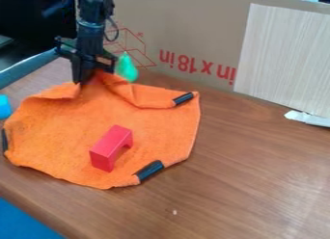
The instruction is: Unfold the cloth from bottom right to top left
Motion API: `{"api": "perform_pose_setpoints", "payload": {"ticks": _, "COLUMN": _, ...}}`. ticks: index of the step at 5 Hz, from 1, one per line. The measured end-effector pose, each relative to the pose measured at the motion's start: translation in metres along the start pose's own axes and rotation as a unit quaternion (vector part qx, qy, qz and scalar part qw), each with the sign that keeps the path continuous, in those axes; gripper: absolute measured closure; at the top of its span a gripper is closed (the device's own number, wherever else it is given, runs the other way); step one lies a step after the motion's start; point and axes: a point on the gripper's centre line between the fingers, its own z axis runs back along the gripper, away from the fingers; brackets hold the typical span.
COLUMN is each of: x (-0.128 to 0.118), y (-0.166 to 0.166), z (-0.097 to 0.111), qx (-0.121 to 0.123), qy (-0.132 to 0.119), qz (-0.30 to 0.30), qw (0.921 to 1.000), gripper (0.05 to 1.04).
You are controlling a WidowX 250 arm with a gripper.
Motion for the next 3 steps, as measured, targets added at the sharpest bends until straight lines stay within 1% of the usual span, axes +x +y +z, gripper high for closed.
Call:
{"api": "perform_pose_setpoints", "payload": {"ticks": 1, "x": 0.003, "y": 0.003, "z": 0.002, "qx": -0.008, "qy": -0.009, "qz": 0.004, "qw": 0.9999, "gripper": 1.018}}
{"api": "perform_pose_setpoints", "payload": {"ticks": 2, "x": 0.010, "y": 0.014, "z": 0.015, "qx": -0.007, "qy": -0.015, "qz": 0.019, "qw": 0.9997, "gripper": 0.886}}
{"api": "perform_pose_setpoints", "payload": {"ticks": 3, "x": 0.008, "y": 0.015, "z": 0.015, "qx": -0.007, "qy": -0.010, "qz": 0.022, "qw": 0.9997, "gripper": 0.641}}
